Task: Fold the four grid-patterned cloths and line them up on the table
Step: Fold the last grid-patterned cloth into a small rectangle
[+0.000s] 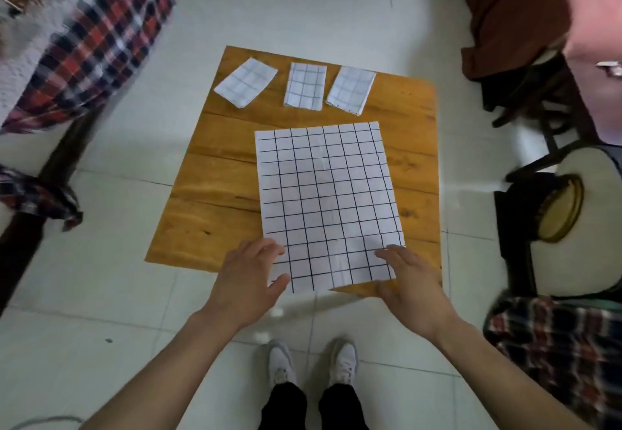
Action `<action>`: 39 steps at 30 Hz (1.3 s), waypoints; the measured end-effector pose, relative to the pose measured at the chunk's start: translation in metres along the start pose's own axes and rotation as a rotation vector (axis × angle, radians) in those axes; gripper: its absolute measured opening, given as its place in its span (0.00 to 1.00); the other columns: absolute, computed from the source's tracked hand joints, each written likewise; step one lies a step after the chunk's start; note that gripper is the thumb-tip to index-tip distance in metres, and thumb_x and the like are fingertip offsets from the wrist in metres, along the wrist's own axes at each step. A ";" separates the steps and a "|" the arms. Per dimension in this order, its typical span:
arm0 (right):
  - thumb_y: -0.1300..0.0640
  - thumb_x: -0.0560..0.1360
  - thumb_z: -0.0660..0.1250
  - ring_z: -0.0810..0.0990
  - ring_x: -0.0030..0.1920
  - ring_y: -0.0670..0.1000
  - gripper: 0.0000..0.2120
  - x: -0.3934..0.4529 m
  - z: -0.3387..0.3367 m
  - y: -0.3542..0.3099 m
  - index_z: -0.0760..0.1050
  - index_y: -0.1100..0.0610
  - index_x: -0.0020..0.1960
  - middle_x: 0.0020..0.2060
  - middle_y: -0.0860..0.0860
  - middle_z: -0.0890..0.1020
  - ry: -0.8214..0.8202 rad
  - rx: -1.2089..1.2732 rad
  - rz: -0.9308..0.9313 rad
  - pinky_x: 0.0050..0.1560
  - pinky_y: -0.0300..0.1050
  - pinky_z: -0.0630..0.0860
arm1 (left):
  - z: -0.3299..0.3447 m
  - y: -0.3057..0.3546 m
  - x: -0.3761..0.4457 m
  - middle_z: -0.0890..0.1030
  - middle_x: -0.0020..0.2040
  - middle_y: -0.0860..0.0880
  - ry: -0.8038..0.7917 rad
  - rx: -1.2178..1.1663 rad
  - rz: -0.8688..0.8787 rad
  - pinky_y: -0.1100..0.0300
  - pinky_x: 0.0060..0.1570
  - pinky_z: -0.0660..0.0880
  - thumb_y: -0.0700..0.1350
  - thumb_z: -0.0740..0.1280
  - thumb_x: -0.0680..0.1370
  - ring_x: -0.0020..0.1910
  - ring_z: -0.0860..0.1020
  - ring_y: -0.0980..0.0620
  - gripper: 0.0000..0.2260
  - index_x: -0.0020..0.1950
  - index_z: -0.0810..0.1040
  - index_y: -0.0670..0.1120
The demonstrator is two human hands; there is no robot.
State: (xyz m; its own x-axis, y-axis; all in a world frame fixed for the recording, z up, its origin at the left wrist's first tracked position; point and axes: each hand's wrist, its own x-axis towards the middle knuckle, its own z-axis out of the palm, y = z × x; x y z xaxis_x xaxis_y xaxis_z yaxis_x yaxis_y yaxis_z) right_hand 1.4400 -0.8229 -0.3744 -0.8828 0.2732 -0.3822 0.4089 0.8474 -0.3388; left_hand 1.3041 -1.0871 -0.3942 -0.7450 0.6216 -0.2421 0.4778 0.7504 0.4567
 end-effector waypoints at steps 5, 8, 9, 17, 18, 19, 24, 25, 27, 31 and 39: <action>0.50 0.76 0.69 0.66 0.73 0.52 0.26 0.025 0.054 0.027 0.68 0.50 0.72 0.72 0.49 0.70 0.009 0.039 -0.032 0.73 0.50 0.65 | 0.061 -0.015 0.018 0.74 0.66 0.53 -0.024 -0.010 -0.001 0.53 0.62 0.67 0.60 0.61 0.74 0.65 0.70 0.50 0.23 0.64 0.76 0.51; 0.49 0.75 0.70 0.62 0.74 0.52 0.29 0.038 0.083 0.040 0.66 0.48 0.73 0.74 0.49 0.66 0.007 0.033 -0.038 0.73 0.50 0.63 | 0.095 -0.020 0.026 0.74 0.66 0.53 -0.017 -0.034 0.002 0.54 0.63 0.67 0.59 0.63 0.74 0.65 0.69 0.51 0.22 0.65 0.75 0.50; 0.48 0.75 0.70 0.61 0.75 0.51 0.30 0.042 0.091 0.043 0.65 0.47 0.74 0.75 0.48 0.65 -0.001 0.026 -0.039 0.73 0.50 0.62 | 0.107 -0.021 0.027 0.74 0.66 0.54 -0.019 -0.034 0.005 0.54 0.63 0.67 0.59 0.64 0.74 0.66 0.69 0.51 0.22 0.65 0.75 0.50; 0.44 0.70 0.75 0.55 0.77 0.52 0.38 0.061 0.146 0.059 0.60 0.44 0.74 0.75 0.47 0.61 -0.039 -0.091 -0.115 0.74 0.52 0.59 | 0.165 -0.028 0.031 0.73 0.67 0.49 -0.018 0.160 0.086 0.48 0.58 0.75 0.57 0.78 0.63 0.65 0.71 0.46 0.31 0.63 0.75 0.49; 0.45 0.69 0.76 0.57 0.76 0.52 0.38 0.062 0.150 0.060 0.62 0.45 0.73 0.74 0.47 0.63 -0.021 -0.098 -0.117 0.73 0.52 0.61 | 0.168 -0.029 0.031 0.73 0.67 0.48 -0.011 0.183 0.086 0.48 0.57 0.75 0.55 0.79 0.63 0.64 0.71 0.46 0.31 0.62 0.75 0.48; 0.46 0.68 0.77 0.59 0.75 0.52 0.38 0.063 0.153 0.061 0.64 0.46 0.73 0.73 0.48 0.65 0.006 -0.099 -0.118 0.71 0.52 0.64 | 0.172 -0.030 0.031 0.74 0.66 0.48 0.013 0.196 0.093 0.48 0.56 0.75 0.52 0.79 0.63 0.64 0.72 0.45 0.30 0.62 0.75 0.47; 0.50 0.66 0.78 0.67 0.70 0.54 0.34 0.063 0.159 0.064 0.70 0.50 0.69 0.68 0.50 0.72 0.114 -0.073 -0.121 0.67 0.54 0.71 | 0.182 -0.042 0.030 0.81 0.56 0.45 0.253 0.206 0.222 0.49 0.52 0.76 0.40 0.68 0.69 0.57 0.77 0.43 0.12 0.52 0.79 0.42; 0.49 0.66 0.78 0.67 0.70 0.54 0.34 0.062 0.160 0.065 0.70 0.51 0.69 0.68 0.50 0.72 0.123 -0.071 -0.130 0.67 0.54 0.70 | 0.181 -0.042 0.029 0.81 0.52 0.46 0.281 0.194 0.230 0.51 0.51 0.75 0.41 0.65 0.71 0.55 0.78 0.43 0.09 0.49 0.79 0.42; 0.48 0.66 0.78 0.67 0.70 0.53 0.35 0.061 0.160 0.064 0.69 0.50 0.69 0.68 0.49 0.72 0.124 -0.056 -0.142 0.68 0.53 0.68 | 0.176 -0.041 0.027 0.81 0.46 0.49 0.300 0.151 0.223 0.56 0.49 0.70 0.42 0.61 0.73 0.51 0.78 0.46 0.07 0.45 0.77 0.44; 0.51 0.68 0.77 0.68 0.69 0.52 0.30 0.063 0.150 0.064 0.71 0.49 0.67 0.66 0.49 0.73 0.162 -0.015 -0.144 0.68 0.51 0.66 | 0.157 -0.040 0.025 0.78 0.44 0.52 0.311 0.053 0.190 0.55 0.47 0.69 0.40 0.64 0.75 0.49 0.75 0.49 0.03 0.46 0.76 0.47; 0.65 0.72 0.70 0.79 0.46 0.52 0.14 0.062 0.103 0.077 0.81 0.53 0.56 0.47 0.49 0.81 0.231 0.030 -0.123 0.50 0.53 0.78 | 0.092 -0.040 0.033 0.77 0.43 0.55 0.338 -0.066 0.078 0.55 0.45 0.67 0.43 0.63 0.78 0.46 0.71 0.54 0.02 0.47 0.75 0.49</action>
State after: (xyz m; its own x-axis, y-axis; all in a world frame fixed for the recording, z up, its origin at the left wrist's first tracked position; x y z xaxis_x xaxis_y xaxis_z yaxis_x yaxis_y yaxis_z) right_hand 1.4402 -0.7879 -0.5129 -0.9541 0.2687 -0.1318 0.2992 0.8675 -0.3973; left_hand 1.3032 -1.0758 -0.4992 -0.8245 0.5590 0.0881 0.5169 0.6803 0.5196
